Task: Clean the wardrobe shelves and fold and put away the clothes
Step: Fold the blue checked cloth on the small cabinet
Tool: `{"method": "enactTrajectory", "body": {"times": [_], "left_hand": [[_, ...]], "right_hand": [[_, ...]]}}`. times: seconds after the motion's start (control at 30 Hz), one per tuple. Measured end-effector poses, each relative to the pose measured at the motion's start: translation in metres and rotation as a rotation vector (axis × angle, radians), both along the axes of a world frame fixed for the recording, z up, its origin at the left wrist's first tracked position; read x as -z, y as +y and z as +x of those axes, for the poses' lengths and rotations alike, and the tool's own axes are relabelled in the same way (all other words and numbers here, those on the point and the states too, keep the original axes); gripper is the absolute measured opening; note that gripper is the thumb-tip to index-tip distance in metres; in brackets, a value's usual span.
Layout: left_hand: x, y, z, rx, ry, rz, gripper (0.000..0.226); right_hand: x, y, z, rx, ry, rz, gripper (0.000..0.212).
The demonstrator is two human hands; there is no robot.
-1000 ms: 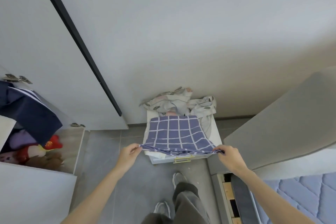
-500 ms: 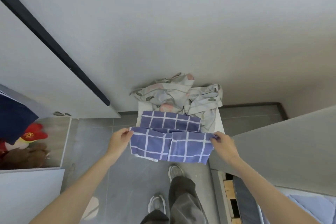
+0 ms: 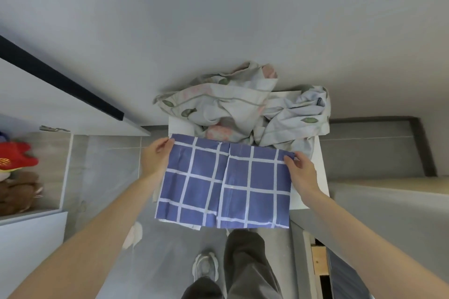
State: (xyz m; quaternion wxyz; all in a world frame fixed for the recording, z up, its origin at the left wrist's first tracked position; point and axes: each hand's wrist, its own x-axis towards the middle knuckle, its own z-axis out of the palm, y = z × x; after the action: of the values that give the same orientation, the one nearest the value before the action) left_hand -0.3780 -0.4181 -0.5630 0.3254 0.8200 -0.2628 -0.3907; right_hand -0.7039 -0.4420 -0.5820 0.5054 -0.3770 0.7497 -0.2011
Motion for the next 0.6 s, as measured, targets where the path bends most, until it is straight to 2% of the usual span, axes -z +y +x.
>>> {"method": "enactTrajectory", "body": {"times": [0.1, 0.27, 0.37, 0.47, 0.53, 0.6], "left_hand": [[0.018, 0.0, 0.003, 0.0, 0.022, 0.06, 0.027], [0.021, 0.029, 0.004, -0.003, 0.07, 0.164, 0.036], [0.014, 0.065, -0.004, -0.001, 0.047, 0.218, 0.038], [0.013, 0.101, -0.006, 0.027, -0.007, 0.286, 0.03], [0.017, 0.119, -0.003, 0.078, -0.037, 0.334, 0.023], [0.02, 0.13, 0.0, 0.098, -0.041, 0.318, 0.024]], "right_hand": [[0.013, -0.002, 0.004, 0.018, -0.03, 0.016, 0.019], [0.008, 0.022, 0.004, 0.173, -0.176, 0.167, 0.035], [0.0, 0.055, 0.002, 0.118, -0.187, 0.254, 0.039], [-0.004, 0.087, 0.003, 0.059, -0.208, 0.323, 0.043], [-0.004, 0.104, 0.005, 0.033, -0.255, 0.327, 0.046], [-0.005, 0.117, 0.007, 0.008, -0.242, 0.266, 0.04]]}}
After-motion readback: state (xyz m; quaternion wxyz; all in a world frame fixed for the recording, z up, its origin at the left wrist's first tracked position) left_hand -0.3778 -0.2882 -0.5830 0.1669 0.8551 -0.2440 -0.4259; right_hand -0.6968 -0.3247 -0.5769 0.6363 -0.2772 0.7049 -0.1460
